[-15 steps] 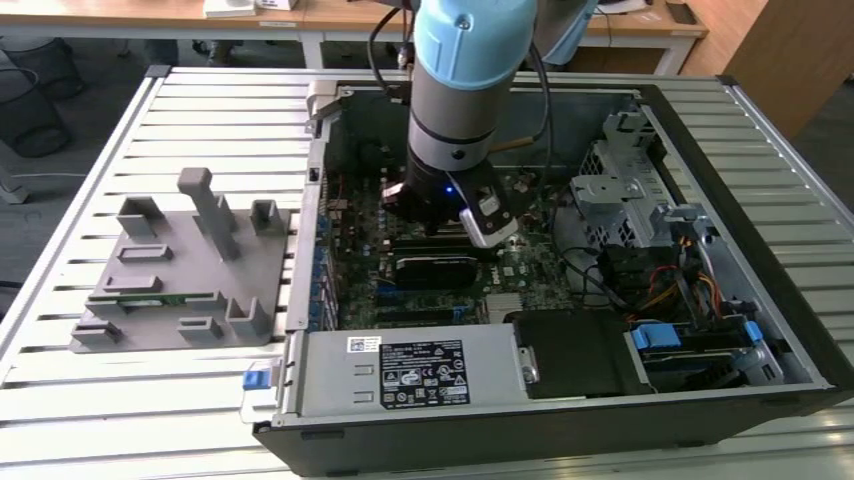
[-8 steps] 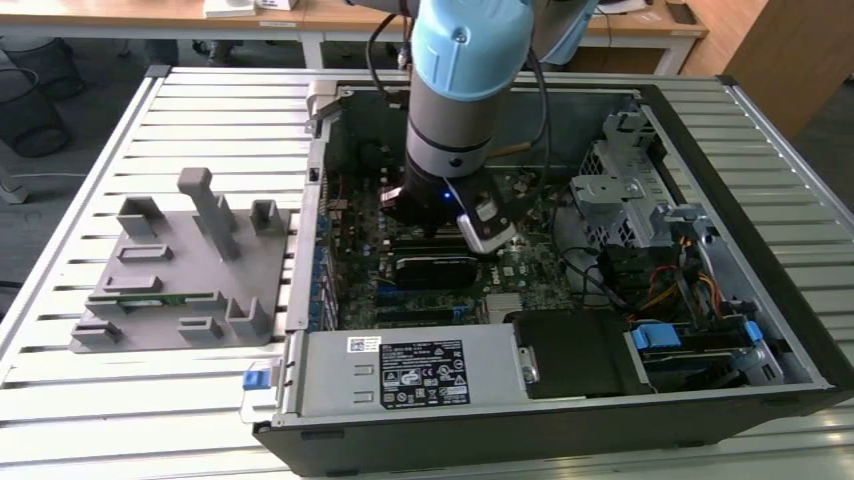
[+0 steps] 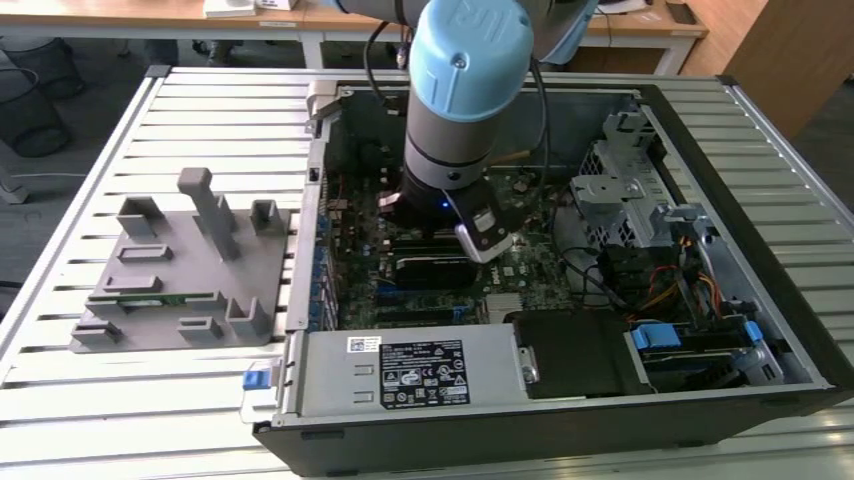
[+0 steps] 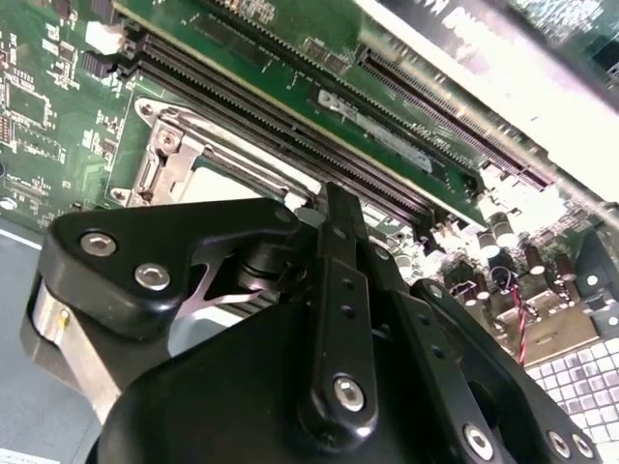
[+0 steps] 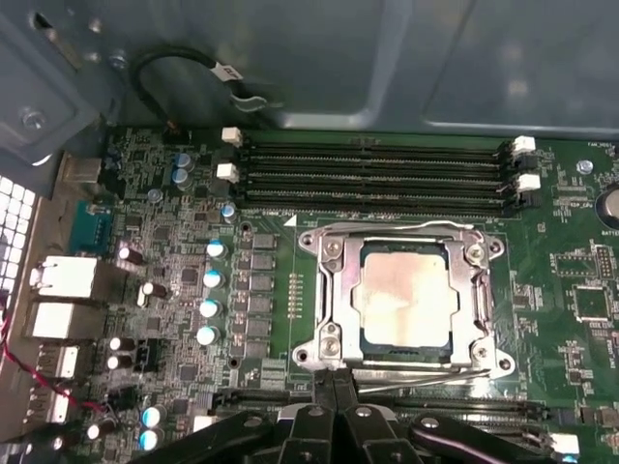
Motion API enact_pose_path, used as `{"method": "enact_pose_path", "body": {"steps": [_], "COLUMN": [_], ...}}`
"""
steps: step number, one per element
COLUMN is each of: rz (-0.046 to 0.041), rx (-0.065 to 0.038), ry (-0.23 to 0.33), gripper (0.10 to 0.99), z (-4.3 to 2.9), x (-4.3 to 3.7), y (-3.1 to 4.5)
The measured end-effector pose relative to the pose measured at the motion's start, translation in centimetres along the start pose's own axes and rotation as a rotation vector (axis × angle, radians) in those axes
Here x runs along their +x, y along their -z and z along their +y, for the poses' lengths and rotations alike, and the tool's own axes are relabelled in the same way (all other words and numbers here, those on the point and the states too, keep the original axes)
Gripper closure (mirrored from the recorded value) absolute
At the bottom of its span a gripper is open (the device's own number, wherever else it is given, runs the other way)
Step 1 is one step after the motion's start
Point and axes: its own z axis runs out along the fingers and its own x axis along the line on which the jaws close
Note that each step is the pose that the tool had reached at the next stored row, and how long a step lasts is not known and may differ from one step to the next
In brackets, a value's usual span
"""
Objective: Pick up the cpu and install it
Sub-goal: 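Install the second cpu locking lever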
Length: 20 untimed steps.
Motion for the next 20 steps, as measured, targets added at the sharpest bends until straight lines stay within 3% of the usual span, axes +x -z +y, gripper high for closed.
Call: {"method": "enact_pose_path", "body": {"steps": [9,20], "rz": [-0.0005,-0.0007], "rx": [-0.027,-0.038], "ry": [0.001,0.002], "gripper": [0.98,0.98], "z": [-0.39,-0.46], "x": [0.34,0.64], "y": [-0.47,-0.83]}}
